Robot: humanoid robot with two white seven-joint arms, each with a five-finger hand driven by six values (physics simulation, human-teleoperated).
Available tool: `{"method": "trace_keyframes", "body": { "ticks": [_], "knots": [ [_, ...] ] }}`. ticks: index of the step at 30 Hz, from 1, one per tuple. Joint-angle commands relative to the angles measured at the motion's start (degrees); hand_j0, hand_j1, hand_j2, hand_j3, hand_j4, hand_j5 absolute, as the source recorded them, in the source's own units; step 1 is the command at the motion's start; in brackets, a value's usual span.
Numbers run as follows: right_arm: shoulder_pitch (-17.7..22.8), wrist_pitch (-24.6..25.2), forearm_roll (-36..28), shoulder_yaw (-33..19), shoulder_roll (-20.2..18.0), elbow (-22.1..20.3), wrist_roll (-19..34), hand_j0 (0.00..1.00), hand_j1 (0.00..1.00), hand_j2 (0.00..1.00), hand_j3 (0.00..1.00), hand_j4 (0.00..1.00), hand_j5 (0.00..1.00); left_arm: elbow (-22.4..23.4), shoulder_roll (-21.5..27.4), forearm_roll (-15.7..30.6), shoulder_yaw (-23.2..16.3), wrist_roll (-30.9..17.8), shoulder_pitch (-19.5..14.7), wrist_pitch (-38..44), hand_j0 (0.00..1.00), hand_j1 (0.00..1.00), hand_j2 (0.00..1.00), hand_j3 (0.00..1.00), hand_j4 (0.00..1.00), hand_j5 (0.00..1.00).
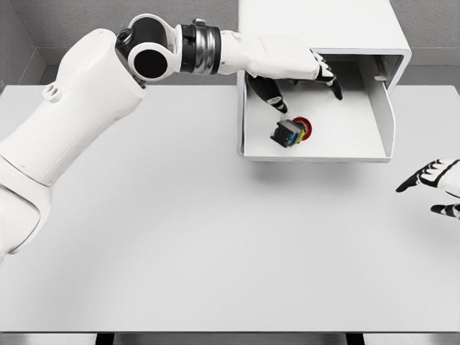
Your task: Slide open multi-storey tabletop storage cabinets and put open load switch and slide close multi-storey tabletop storage cabinets
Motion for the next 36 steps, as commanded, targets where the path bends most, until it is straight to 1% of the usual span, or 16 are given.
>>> {"method": "trace_keyframes", "body": {
  "ticks": [1, 2, 5, 7, 10, 13, 15, 18, 20, 22, 23, 25, 30, 32, 34, 36],
  "knots": [
    [-0.35, 0.13, -0.02, 4.42, 0.03, -0.15, -0.01, 0.72, 0.72, 0.72, 0.72, 0.72, 0.72, 0.38, 0.12, -2.65, 0.04, -0.1, 0.0, 0.27, 0.97, 0.97, 0.97, 0.97, 0.97, 0.97],
    [-1.94, 0.13, 0.07, 6.62, 0.03, -0.15, -0.01, 0.72, 0.72, 0.72, 0.72, 0.72, 0.72, 0.38, 0.03, -2.56, 0.13, -0.1, -0.09, 0.27, 0.97, 0.97, 0.97, 0.97, 0.97, 0.97],
    [-2.73, 0.13, 0.42, 7.32, -0.15, -0.15, -0.01, 0.69, 0.69, 0.69, 0.69, 0.69, 0.69, -0.06, 0.03, -2.47, 0.13, -0.1, -0.09, 0.27, 1.0, 1.0, 1.0, 1.0, 1.0, 1.0],
    [-2.9, 0.13, 0.42, 7.32, -0.24, -0.15, -0.01, 0.57, 0.57, 0.57, 0.57, 0.57, 0.57, -0.59, 0.03, -1.94, 0.04, -0.1, -0.61, 0.27, 1.0, 1.0, 1.0, 1.0, 1.0, 1.0],
    [-2.9, 0.13, 0.42, 7.32, -0.24, -0.15, -0.01, 0.57, 0.57, 0.57, 0.57, 0.57, 0.57, -2.69, 0.82, -0.36, 0.04, -0.1, -0.88, 0.27, 1.0, 1.0, 1.0, 1.0, 1.0, 1.0],
    [-5.36, 0.13, 0.42, 9.17, -0.24, -0.15, -0.01, 0.57, 0.57, 0.57, 0.57, 0.57, 0.57, -10.51, 4.42, 4.65, 0.04, -0.1, -1.05, 0.27, 1.0, 1.0, 1.0, 1.0, 1.0, 1.0],
    [-8.53, 0.13, 0.34, 13.47, -0.06, -0.15, -0.01, 0.57, 0.57, 0.57, 0.57, 0.57, 0.57, -17.37, 8.81, 8.43, 0.04, -0.1, -0.97, 0.27, 1.0, 1.0, 1.0, 1.0, 1.0, 1.0],
    [-9.32, 0.13, 0.34, 14.88, -0.06, -0.15, -0.01, 0.58, 0.58, 0.58, 0.58, 0.58, 0.58, -26.16, 17.16, 14.23, 0.13, -0.1, -0.88, 0.27, 1.0, 1.0, 1.0, 1.0, 1.0, 1.0],
    [-10.29, 0.13, 0.34, 16.11, -0.06, -0.15, -0.01, 0.58, 0.58, 0.58, 0.58, 0.58, 0.58, -28.97, 23.13, 18.27, 0.13, -0.1, -0.88, 0.27, 1.0, 1.0, 1.0, 1.0, 1.0, 1.0],
    [-10.46, 0.13, 0.34, 16.11, -0.06, -0.15, -0.01, 0.58, 0.58, 0.58, 0.58, 0.58, 0.58, -30.73, 32.63, 20.82, 0.13, -0.1, -0.44, 0.27, 1.0, 1.0, 1.0, 1.0, 1.0, 1.0],
    [-10.46, 0.13, 0.34, 16.11, -0.06, -0.15, -0.01, 0.58, 0.58, 0.58, 0.58, 0.58, 0.58, -30.65, 36.14, 20.73, 0.13, 0.71, -0.09, 0.27, 1.0, 1.0, 1.0, 1.0, 1.0, 1.0],
    [-10.55, 0.13, 0.34, 16.2, -0.06, -0.15, -0.01, 0.59, 0.59, 0.59, 0.59, 0.59, 0.59, -30.38, 44.06, 20.82, 0.22, 1.15, 3.08, 0.27, 1.0, 1.0, 1.0, 1.0, 1.0, 1.0],
    [-11.87, 0.13, 0.34, 16.2, 0.03, -0.15, -0.01, 0.59, 0.59, 0.59, 0.59, 0.59, 0.59, -28.45, 48.28, 19.94, -0.05, 0.36, 9.58, 0.27, 1.0, 1.0, 1.0, 1.0, 1.0, 1.0],
    [-11.96, 0.13, 0.34, 16.2, 0.03, -0.15, -0.01, 0.6, 0.6, 0.6, 0.6, 0.6, 0.6, -27.84, 47.75, 18.89, -0.31, 0.27, 10.81, 0.27, 1.0, 1.0, 1.0, 1.0, 1.0, 1.0],
    [-12.75, 0.13, 0.16, 16.2, 0.03, -0.15, -0.01, 0.6, 0.6, 0.6, 0.6, 0.6, 0.6, -24.58, 47.75, 17.31, -0.4, 0.27, 11.34, 0.27, 1.0, 1.0, 1.0, 1.0, 1.0, 1.0],
    [-13.36, 0.13, -0.19, 16.11, 0.11, -0.15, -0.01, 0.6, 0.6, 0.6, 0.6, 0.6, 0.6, -24.14, 47.75, 17.04, -0.31, 0.27, 11.78, 0.27, 1.0, 1.0, 1.0, 1.0, 1.0, 1.0]
  ]
}}
